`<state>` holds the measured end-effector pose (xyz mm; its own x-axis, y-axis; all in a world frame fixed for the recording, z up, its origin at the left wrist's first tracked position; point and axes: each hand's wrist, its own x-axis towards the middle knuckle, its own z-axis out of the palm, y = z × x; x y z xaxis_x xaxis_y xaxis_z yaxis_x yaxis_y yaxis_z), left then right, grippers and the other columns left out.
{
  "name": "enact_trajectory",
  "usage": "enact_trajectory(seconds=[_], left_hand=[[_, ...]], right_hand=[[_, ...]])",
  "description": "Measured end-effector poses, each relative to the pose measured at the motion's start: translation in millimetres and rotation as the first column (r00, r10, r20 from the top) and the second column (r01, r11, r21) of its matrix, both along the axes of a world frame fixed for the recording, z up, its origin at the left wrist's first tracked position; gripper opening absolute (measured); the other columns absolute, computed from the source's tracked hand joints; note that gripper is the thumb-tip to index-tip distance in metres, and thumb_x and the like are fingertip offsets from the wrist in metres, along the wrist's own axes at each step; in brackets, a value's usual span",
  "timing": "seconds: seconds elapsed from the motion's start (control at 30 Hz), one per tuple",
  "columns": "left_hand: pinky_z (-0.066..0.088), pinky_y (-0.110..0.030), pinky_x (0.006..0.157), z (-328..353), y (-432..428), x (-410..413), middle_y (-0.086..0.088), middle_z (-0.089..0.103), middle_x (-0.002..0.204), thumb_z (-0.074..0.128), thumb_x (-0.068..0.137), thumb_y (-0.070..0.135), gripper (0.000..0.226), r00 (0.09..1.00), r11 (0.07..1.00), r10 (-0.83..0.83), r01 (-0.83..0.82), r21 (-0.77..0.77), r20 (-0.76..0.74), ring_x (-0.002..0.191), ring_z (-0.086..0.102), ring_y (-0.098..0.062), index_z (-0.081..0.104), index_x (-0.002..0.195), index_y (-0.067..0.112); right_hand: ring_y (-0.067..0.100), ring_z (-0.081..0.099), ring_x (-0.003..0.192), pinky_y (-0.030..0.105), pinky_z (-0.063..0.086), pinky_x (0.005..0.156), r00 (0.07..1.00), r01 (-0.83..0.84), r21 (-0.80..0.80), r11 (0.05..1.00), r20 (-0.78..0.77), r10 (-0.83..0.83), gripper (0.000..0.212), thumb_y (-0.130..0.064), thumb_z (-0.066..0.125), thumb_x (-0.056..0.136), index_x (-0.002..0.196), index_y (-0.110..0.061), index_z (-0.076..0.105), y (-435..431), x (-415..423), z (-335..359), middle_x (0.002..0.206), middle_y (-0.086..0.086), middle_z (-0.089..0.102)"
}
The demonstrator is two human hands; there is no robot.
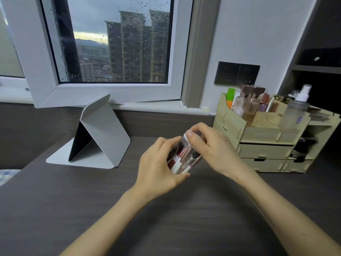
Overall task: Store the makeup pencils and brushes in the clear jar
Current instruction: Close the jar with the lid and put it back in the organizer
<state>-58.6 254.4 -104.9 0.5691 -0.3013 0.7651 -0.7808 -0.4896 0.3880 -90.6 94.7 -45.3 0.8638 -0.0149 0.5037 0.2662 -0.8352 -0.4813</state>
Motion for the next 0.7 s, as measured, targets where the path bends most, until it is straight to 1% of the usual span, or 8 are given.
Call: enact_trajectory(seconds=[0.1,0.2,0.23,0.3,0.4,0.47,0.57,0.7], left_hand=[[0.04,-0.023,0.058,2,-19,3,0.003,0.054,0.091,0.077,0.049,0.042,0.075,0.997,0.998,0.059,-0.06,0.008,0.058,0.072,0.054,-0.015,0.051,0.117,0.023],[0.037,-0.024,0.056,11,-38,6,0.001,0.052,0.092,0.083,0.048,0.043,0.077,0.994,0.998,0.066,-0.066,0.002,0.084,0.074,0.052,-0.016,0.047,0.113,0.023],[0.041,-0.026,0.059,16,-46,6,0.0,0.052,0.099,0.083,0.05,0.046,0.082,0.996,0.999,0.032,-0.033,0.012,0.085,0.081,0.053,-0.017,0.045,0.118,0.024],[0.045,-0.029,0.074,27,-59,6,-0.002,0.051,0.115,0.076,0.056,0.055,0.086,0.994,0.997,-0.07,0.069,0.018,0.078,0.101,0.051,-0.018,0.04,0.129,0.027],[0.036,-0.03,0.096,43,-78,15,-0.005,0.045,0.13,0.06,0.07,0.061,0.078,0.983,0.983,-0.18,0.18,-0.028,0.025,0.12,0.041,-0.02,0.042,0.136,0.023],[0.033,-0.026,0.098,50,-93,26,-0.003,0.047,0.131,0.054,0.077,0.058,0.069,0.977,0.975,-0.211,0.209,-0.074,-0.011,0.12,0.041,-0.017,0.046,0.135,0.021],[0.031,-0.023,0.098,49,-123,44,-0.001,0.052,0.129,0.051,0.083,0.051,0.055,0.962,0.959,-0.27,0.263,-0.103,-0.052,0.119,0.045,-0.015,0.052,0.13,0.021],[0.034,-0.028,0.098,41,-171,65,-0.005,0.053,0.13,0.058,0.087,0.034,0.043,0.931,0.941,-0.336,0.327,-0.082,-0.144,0.12,0.048,-0.021,0.056,0.128,0.02]], right_hand=[[0.021,0.057,0.093,0.031,0.039,0.075,0.992,0.123,-0.019,0.992,0.009,-0.123,0.04,-0.062,0.036,0.084,0.105,-0.031,0.051,-2,1,1,0.102,-0.002,0.06],[0.019,0.058,0.099,0.035,0.047,0.081,0.985,0.16,0.133,0.978,0.042,-0.166,0.044,-0.06,0.052,0.077,0.112,-0.034,0.047,-10,-5,8,0.106,-0.003,0.06],[0.02,0.059,0.098,0.037,0.05,0.082,0.982,0.161,0.176,0.971,0.071,-0.176,0.043,-0.058,0.056,0.077,0.113,-0.034,0.048,-16,-8,13,0.104,-0.004,0.061],[0.019,0.06,0.097,0.038,0.052,0.079,0.967,0.18,0.221,0.959,0.142,-0.214,0.039,-0.051,0.059,0.079,0.112,-0.033,0.05,-32,-13,23,0.103,-0.005,0.061],[0.017,0.059,0.095,0.031,0.05,0.072,0.894,0.284,0.21,0.936,0.294,-0.337,0.033,-0.048,0.059,0.082,0.108,-0.029,0.055,-61,-19,41,0.108,-0.004,0.062],[0.017,0.058,0.095,0.034,0.049,0.074,0.833,0.343,0.236,0.909,0.371,-0.41,0.033,-0.048,0.059,0.082,0.107,-0.027,0.056,-83,-23,57,0.108,-0.002,0.062],[0.019,0.055,0.095,0.028,0.039,0.075,0.733,0.444,0.258,0.858,0.447,-0.513,0.036,-0.044,0.059,0.082,0.11,-0.022,0.055,-117,-25,78,0.111,0.005,0.061],[0.027,0.054,0.097,0.024,0.031,0.077,0.638,0.561,0.25,0.789,0.477,-0.605,0.039,-0.043,0.059,0.082,0.112,-0.018,0.054,-150,-16,94,0.114,0.013,0.058]])
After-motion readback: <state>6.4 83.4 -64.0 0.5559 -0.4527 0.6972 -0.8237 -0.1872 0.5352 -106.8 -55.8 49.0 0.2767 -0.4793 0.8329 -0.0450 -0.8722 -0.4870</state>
